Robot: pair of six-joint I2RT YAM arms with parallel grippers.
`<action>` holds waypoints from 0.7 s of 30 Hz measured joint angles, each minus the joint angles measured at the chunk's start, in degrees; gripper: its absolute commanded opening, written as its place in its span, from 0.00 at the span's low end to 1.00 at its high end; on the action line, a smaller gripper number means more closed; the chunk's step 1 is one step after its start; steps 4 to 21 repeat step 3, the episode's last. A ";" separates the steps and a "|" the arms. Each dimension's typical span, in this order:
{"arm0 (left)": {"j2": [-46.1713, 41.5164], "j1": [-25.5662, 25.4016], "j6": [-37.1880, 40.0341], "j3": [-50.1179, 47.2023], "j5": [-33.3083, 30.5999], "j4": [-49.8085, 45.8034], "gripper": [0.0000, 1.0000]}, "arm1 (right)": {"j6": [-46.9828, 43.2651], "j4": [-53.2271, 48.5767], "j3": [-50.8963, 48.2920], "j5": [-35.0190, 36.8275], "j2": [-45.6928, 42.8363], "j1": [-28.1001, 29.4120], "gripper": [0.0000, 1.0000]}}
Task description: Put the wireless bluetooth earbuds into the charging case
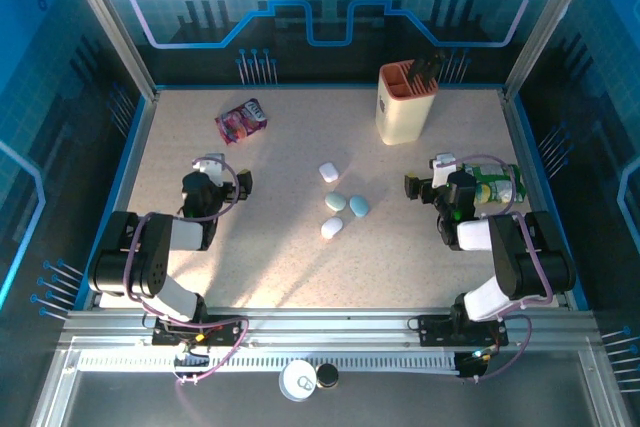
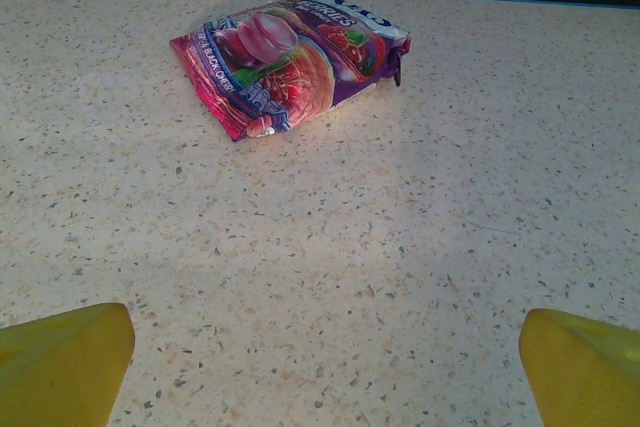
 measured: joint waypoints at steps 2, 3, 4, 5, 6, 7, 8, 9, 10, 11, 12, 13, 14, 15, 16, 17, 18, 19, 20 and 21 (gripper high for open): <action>0.00 0.00 0.00 0.00 0.09 0.00 0.99 | 0.00 0.00 0.00 0.00 0.00 0.00 1.00; 0.00 0.00 0.00 0.00 0.15 0.00 0.99 | -0.02 0.00 0.00 0.02 0.00 0.00 1.00; 0.00 0.00 0.00 0.00 0.15 0.00 0.99 | -0.02 0.00 0.00 0.02 0.00 0.00 1.00; 0.00 0.00 0.00 0.00 0.15 0.00 0.99 | -0.02 0.00 0.00 0.02 0.00 0.00 1.00; 0.00 0.00 0.00 0.00 0.15 0.00 0.99 | -0.02 0.00 0.00 0.02 0.00 0.00 1.00; 0.00 0.00 0.00 0.00 0.15 0.00 0.99 | -0.02 0.00 0.00 0.02 0.00 0.00 1.00; 0.00 0.00 0.00 0.00 0.15 0.00 0.99 | -0.02 0.00 0.00 0.02 0.00 0.00 1.00; 0.00 0.00 0.00 0.00 0.15 0.00 0.99 | -0.02 0.00 0.00 0.02 0.00 0.00 1.00; 0.00 0.00 0.00 0.00 0.15 0.00 0.99 | -0.02 0.00 0.00 0.02 0.00 0.00 1.00; 0.00 0.00 0.00 0.00 0.15 0.00 0.99 | -0.02 0.00 0.00 0.02 0.00 0.00 1.00; 0.00 0.00 0.00 0.00 0.15 0.00 0.99 | -0.02 0.00 0.00 0.02 0.00 0.00 1.00; 0.00 0.00 0.00 0.00 0.15 0.00 0.99 | -0.02 0.00 0.00 0.02 0.00 0.00 1.00; 0.00 0.00 0.00 0.00 0.15 0.00 0.99 | -0.02 0.00 0.00 0.02 0.00 0.00 1.00; 0.00 0.00 0.00 0.00 0.15 0.00 0.99 | -0.02 0.00 0.00 0.02 0.00 0.00 1.00; 0.00 0.00 0.00 0.00 0.15 0.00 0.99 | -0.02 0.00 0.00 0.02 0.00 0.00 1.00; 0.00 0.00 0.00 0.00 0.15 0.00 0.99 | -0.02 0.00 0.00 0.02 0.00 0.00 1.00; 0.00 0.00 0.00 0.00 0.15 0.00 0.99 | -0.02 0.00 0.00 0.02 0.00 0.00 1.00; 0.00 0.00 0.00 0.00 0.15 0.00 0.99 | -0.02 0.00 0.00 0.02 0.00 0.00 1.00; 0.00 0.00 0.00 0.00 0.15 0.00 0.99 | -0.02 0.00 0.00 0.02 0.00 0.00 1.00; 0.00 0.00 0.00 0.00 0.15 0.00 0.99 | -0.02 0.00 0.00 0.02 0.00 0.00 1.00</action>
